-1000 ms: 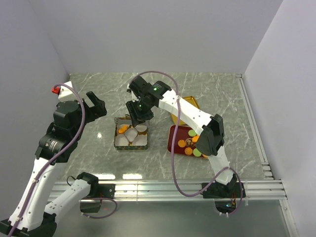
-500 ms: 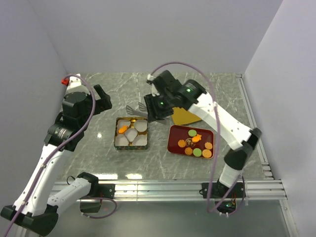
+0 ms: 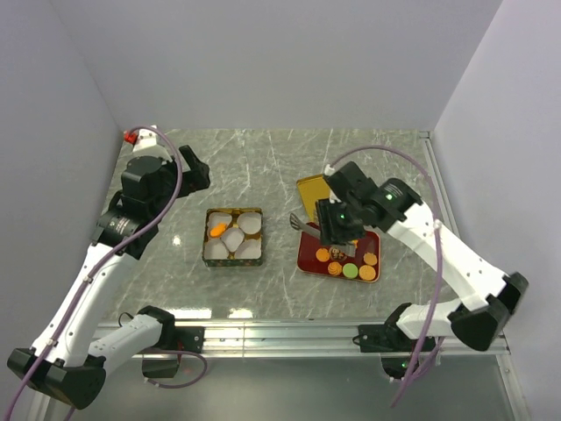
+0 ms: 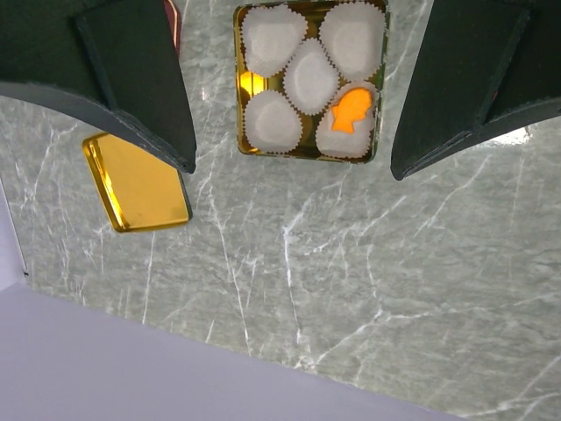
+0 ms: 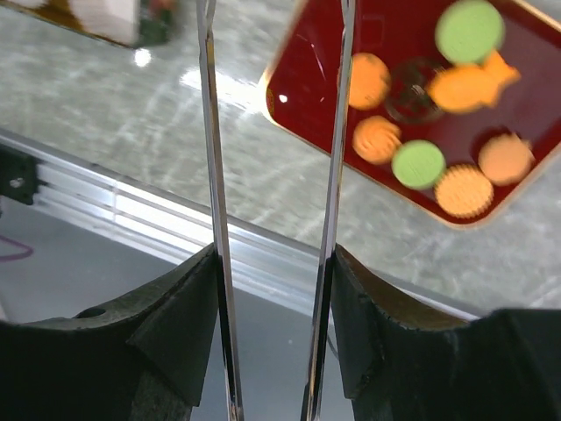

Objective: Pack the cookies

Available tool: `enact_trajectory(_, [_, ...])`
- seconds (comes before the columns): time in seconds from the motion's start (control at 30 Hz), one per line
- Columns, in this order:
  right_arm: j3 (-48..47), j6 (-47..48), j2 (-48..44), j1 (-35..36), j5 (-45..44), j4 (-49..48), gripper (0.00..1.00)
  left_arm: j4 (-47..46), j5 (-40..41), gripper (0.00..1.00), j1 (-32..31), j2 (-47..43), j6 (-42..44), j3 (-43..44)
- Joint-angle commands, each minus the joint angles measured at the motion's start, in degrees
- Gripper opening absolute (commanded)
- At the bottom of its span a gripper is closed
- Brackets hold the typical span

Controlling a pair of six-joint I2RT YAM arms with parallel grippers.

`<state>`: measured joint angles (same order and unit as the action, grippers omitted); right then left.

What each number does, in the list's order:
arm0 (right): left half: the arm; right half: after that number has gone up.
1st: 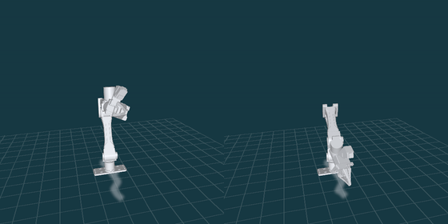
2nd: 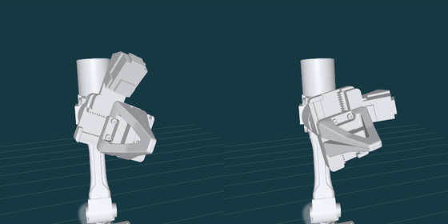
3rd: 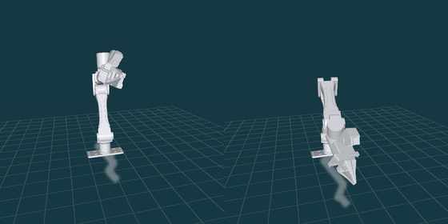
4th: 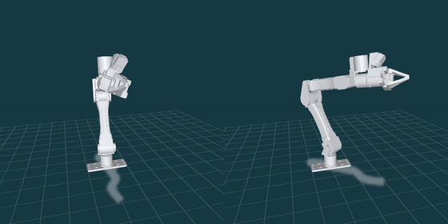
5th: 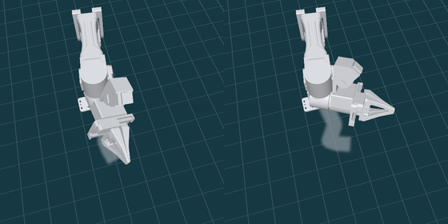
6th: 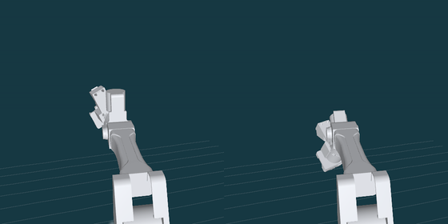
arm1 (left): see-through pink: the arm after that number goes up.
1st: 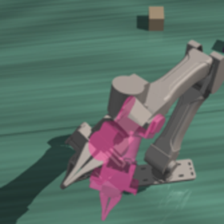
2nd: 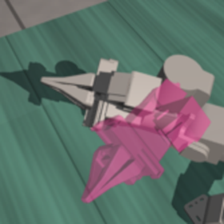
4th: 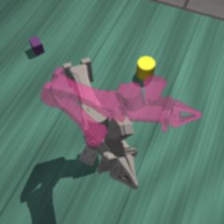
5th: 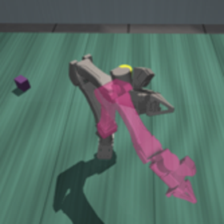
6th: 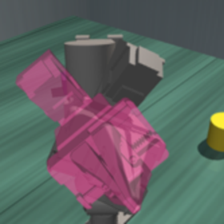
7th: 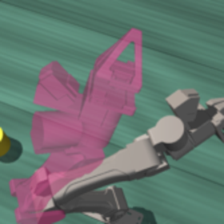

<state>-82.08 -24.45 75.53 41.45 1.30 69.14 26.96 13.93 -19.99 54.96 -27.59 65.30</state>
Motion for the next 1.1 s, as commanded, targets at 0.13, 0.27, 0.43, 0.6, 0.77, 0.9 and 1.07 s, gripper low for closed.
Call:
enact_trajectory(0.13, [6.0, 0.4, -6.5, -0.8, -3.1, 2.5, 0.57, -2.8, -2.5, 1.00, -0.4, -1.2, -0.6, -2.0])
enact_trajectory(0.27, [7.9, 0.4, -7.3, -0.7, -3.8, 3.2, 0.58, -2.6, -2.7, 0.99, -0.5, -1.7, -0.8, -2.6])
enact_trajectory(0.43, [10.1, -0.1, -8.1, -0.8, -3.4, 2.6, 0.58, -2.3, -2.7, 1.00, -0.5, -2.8, -0.8, -3.7])
enact_trajectory(0.6, [11.3, -1.0, -6.5, -0.8, -3.3, 1.9, 0.58, -1.8, -2.9, 0.99, -0.5, -3.7, -1.1, -4.4])
enact_trajectory(0.77, [13.4, -1.7, -4.6, -0.7, -1.7, 0.9, 0.58, -1.2, -2.7, 0.99, -0.5, -4.2, -1.0, -4.5])
enact_trajectory(0.9, [13.7, -2.2, -3.7, -0.7, -2.2, 0.6, 0.58, -0.9, -2.8, 0.99, -0.5, -4.4, -1.1, -4.5])
enact_trajectory(1.07, [13.7, -2.3, -2.2, -0.7, -2.4, 0.6, 0.58, -0.9, -2.6, 0.99, -0.5, -4.5, -1.0, -4.7])
